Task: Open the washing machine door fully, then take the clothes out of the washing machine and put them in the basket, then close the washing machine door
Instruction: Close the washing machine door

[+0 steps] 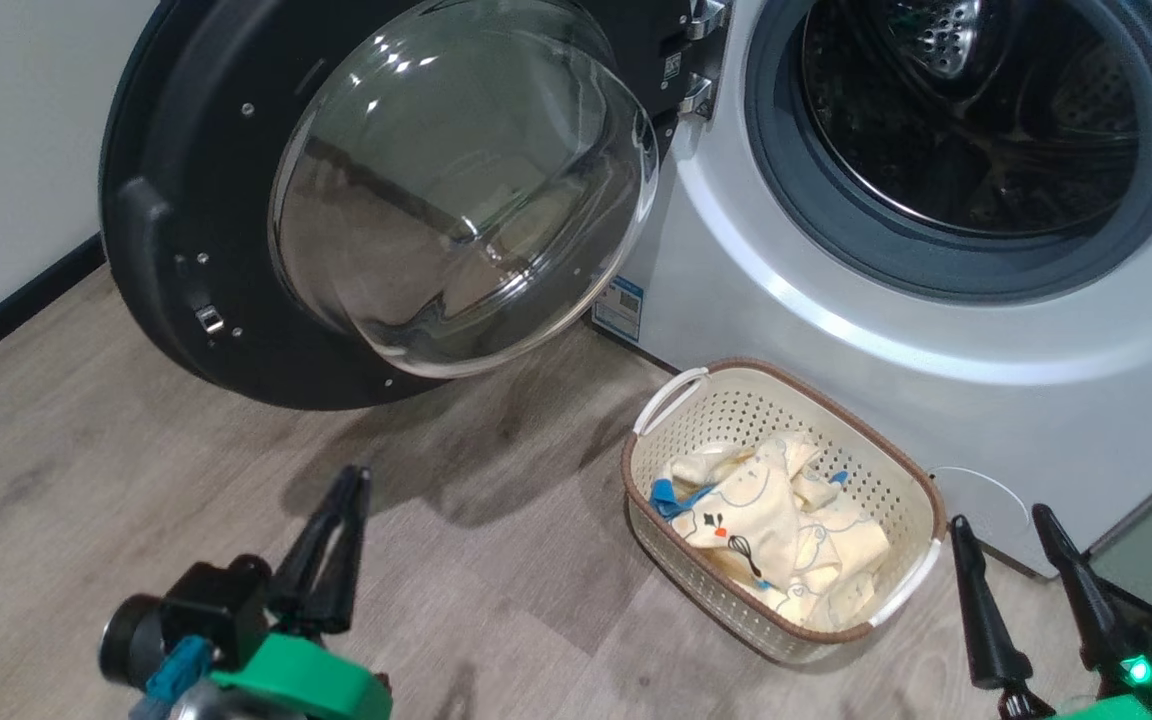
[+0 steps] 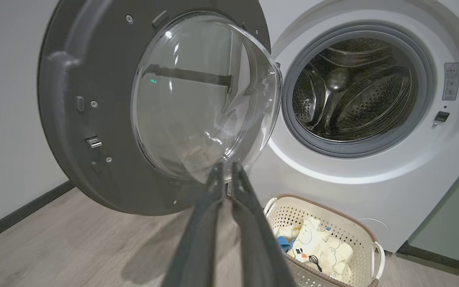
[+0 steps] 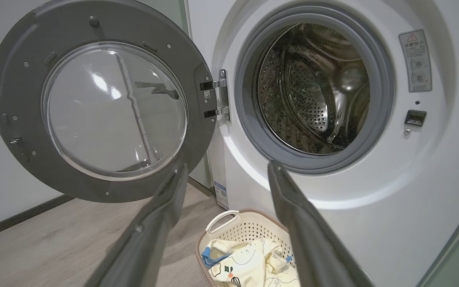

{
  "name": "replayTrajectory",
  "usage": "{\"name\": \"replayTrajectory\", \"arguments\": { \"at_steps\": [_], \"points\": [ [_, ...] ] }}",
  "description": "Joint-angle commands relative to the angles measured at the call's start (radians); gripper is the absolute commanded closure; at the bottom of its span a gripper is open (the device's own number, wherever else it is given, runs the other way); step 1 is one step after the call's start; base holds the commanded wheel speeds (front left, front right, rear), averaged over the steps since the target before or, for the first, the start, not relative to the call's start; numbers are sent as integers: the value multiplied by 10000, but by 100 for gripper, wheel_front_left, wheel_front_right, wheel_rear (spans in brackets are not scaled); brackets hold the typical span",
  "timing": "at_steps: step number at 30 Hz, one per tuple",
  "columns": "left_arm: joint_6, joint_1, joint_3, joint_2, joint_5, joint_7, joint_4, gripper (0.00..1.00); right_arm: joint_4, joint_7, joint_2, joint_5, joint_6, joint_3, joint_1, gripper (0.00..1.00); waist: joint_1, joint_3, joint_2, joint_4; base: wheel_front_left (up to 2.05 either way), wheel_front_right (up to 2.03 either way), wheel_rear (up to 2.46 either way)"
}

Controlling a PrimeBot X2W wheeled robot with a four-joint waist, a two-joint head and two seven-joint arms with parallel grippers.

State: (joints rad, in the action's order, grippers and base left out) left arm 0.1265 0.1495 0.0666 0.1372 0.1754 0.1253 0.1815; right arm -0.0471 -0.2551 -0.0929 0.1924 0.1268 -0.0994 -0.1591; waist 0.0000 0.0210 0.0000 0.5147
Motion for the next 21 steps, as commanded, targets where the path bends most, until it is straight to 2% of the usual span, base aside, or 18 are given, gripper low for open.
{"name": "replayTrajectory", "arguments": {
  "at_steps": [1,10,14,18,21],
  "points": [
    [26,-442,-321,97,110,94,379,100,-340,-67,-258,-15,39,-145,304,0,0,9,0,-8,0,0,0],
    [-63,-470,-267,140,269,201,372,100,-384,-67,-272,-32,39,-77,267,0,0,42,0,-1,0,0,0],
    [-248,-535,-270,104,560,461,536,100,-397,-67,-270,-45,39,-65,271,0,0,44,0,31,0,0,0],
    [-797,-684,-402,-228,1805,841,943,100,-406,-67,-287,-51,39,-79,292,0,0,73,0,47,0,0,0],
    [-1384,-868,-684,-503,3407,1044,1361,100,-411,-67,-314,-54,39,-86,313,0,0,100,0,54,0,0,0]
  ]
}}
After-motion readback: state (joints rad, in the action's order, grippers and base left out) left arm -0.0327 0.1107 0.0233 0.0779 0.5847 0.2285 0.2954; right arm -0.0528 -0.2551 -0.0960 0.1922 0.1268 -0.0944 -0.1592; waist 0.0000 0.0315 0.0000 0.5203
